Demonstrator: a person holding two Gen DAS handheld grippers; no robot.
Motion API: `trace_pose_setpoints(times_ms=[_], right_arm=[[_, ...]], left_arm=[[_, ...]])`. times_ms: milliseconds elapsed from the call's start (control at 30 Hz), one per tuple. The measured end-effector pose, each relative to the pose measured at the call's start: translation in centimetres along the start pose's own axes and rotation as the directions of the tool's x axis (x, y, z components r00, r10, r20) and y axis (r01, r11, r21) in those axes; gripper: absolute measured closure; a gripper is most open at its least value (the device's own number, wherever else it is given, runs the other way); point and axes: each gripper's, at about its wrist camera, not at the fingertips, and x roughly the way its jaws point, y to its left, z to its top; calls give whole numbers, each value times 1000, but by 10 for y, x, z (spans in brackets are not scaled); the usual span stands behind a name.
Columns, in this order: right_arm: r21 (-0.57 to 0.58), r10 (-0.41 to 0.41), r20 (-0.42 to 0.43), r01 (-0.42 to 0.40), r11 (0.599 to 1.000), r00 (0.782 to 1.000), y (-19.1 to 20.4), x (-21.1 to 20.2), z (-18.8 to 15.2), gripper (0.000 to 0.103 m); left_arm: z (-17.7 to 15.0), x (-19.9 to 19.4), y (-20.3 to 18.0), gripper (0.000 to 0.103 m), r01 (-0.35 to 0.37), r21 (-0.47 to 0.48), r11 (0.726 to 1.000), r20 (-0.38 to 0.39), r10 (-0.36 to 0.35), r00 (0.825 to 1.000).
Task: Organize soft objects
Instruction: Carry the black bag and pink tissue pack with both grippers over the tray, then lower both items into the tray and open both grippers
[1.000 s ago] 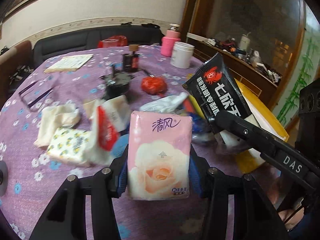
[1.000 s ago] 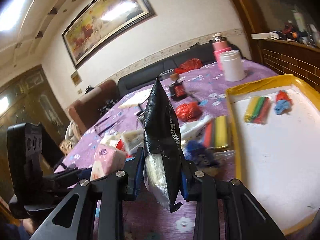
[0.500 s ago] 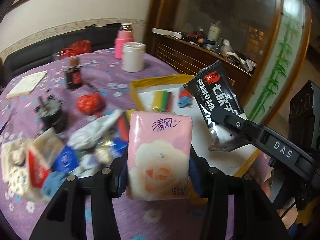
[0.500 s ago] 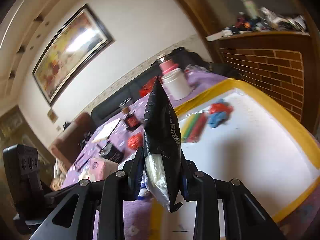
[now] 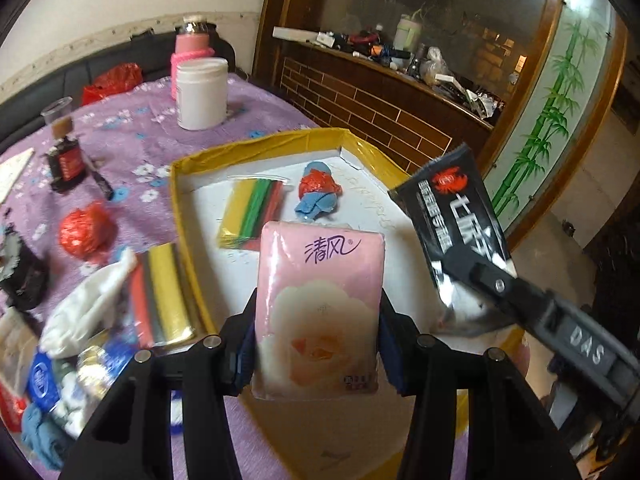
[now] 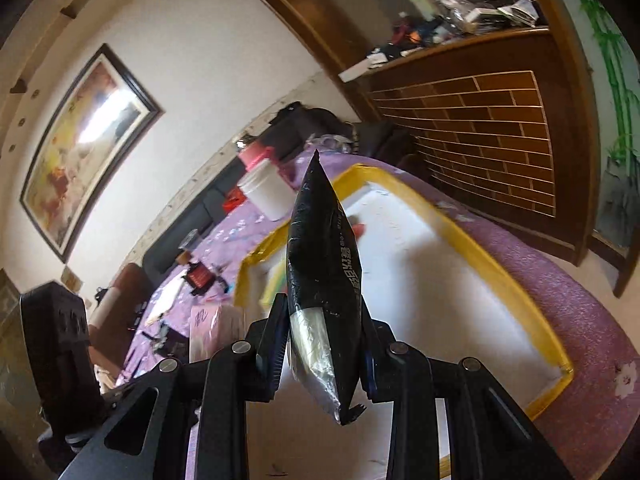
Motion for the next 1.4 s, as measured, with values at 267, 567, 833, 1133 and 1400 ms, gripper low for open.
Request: trace_pose_setpoints(times_ms=[267,567,833,1133,1400], right_arm=[[28,-50,-52,52,998,997,-11,9,14,70],[26,-84,-179,90,996,980,-2,47,44,70],[69,-144,-258,167,984,955,-6,90,69,70],[47,-159,-312,183,982,937,-3,114,64,66],[9,-204,-268,214,977,942,-1,96,62,33]], left_arm=[[17,37,10,53,-38,-31,999,-69,36,997],[19,52,26,53,-6,-52,999,-94,1,996],[14,45,27,53,8,-25,1000,-59,-10,998],[11,49,18,51,24,16,1000,-43,-24,999],[11,43,21,34,99,-14,995,-17,-100,995]])
